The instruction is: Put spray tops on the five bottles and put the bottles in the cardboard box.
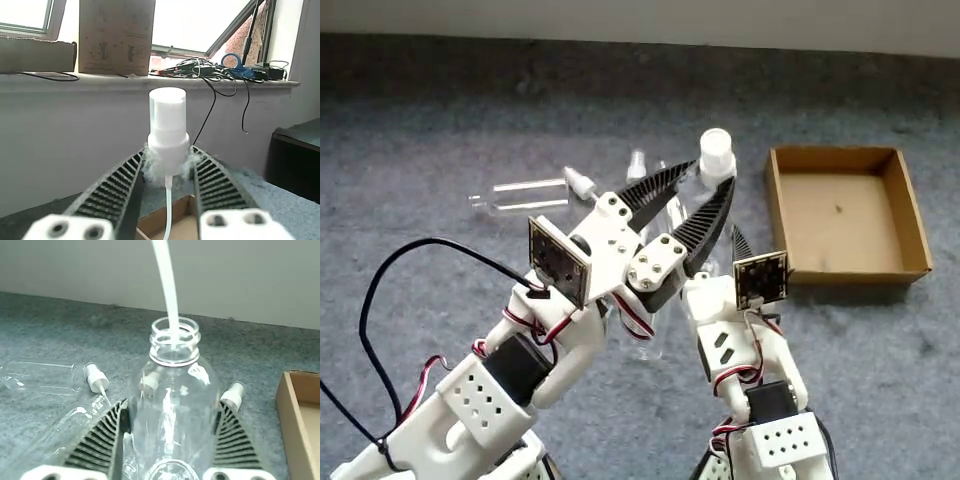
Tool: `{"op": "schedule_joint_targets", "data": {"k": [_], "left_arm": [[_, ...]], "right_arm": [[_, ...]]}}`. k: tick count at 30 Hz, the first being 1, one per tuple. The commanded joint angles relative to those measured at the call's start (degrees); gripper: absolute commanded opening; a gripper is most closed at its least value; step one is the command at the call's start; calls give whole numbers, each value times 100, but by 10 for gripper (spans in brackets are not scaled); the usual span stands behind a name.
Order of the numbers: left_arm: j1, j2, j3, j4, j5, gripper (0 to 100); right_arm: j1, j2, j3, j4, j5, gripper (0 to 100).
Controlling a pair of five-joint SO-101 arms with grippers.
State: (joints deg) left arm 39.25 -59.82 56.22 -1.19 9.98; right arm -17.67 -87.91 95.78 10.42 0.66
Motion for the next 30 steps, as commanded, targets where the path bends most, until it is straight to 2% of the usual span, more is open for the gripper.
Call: {"op": "schedule_joint_targets", "data": {"k": [1, 10, 16, 23, 25, 28, 30], "left_arm": [[75, -110, 57, -18, 105, 6], [66, -110, 664, -9, 105, 6], [-259, -101, 1367, -26, 105, 6], [-286, -101, 1508, -26, 97, 6], [-295, -110, 1481, -62, 97, 6], [-295, -110, 1437, -308, 70, 6], [-251, -110, 1437, -334, -167, 6]], "right_arm": [[-31, -110, 620, 13, 62, 113], [-13, -110, 620, 13, 62, 113], [-13, -110, 620, 31, 62, 113], [-48, -119, 620, -4, 70, 113], [-48, -119, 602, -4, 290, 113], [-48, -119, 602, -4, 1046, 113], [-48, -119, 602, -4, 1073, 113]]}}
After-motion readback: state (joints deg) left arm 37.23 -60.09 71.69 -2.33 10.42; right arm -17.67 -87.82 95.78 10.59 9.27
